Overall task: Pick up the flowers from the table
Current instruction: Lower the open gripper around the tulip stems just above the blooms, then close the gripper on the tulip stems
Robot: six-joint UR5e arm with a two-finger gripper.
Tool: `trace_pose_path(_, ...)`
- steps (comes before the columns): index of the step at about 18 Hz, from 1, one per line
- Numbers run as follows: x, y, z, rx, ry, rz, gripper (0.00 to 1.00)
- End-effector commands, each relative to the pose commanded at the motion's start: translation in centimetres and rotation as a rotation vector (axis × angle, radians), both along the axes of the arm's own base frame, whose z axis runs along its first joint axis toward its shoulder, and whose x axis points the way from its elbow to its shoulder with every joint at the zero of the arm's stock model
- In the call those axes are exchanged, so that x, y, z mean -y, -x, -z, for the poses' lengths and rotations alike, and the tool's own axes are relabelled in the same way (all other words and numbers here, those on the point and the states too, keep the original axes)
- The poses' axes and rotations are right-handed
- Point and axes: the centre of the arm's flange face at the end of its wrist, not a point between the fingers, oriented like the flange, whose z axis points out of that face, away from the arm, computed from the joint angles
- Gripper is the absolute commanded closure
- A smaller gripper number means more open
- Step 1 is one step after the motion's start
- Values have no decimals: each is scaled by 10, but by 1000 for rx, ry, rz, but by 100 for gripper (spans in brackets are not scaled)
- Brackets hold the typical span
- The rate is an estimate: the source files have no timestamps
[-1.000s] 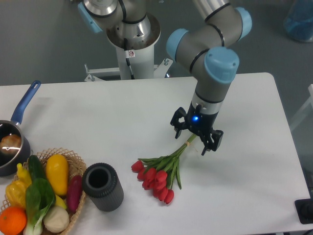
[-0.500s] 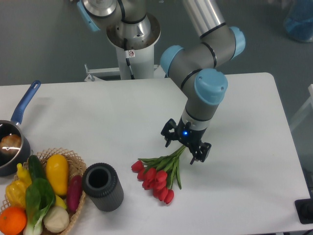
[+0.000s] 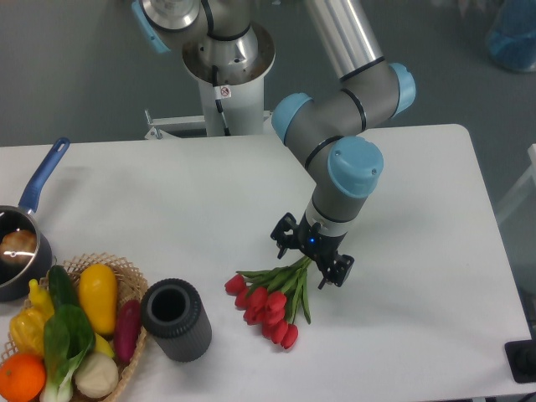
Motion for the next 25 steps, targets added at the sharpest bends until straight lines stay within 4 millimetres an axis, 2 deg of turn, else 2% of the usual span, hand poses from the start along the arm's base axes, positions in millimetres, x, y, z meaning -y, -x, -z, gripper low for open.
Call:
trace_pose_path(2,-1,-5,5,8,8,5,0)
trace_pose_path(17,-8,-6,24,25,17,12,0)
trace_pose_path(25,-11,-8,28,28,22,20,0)
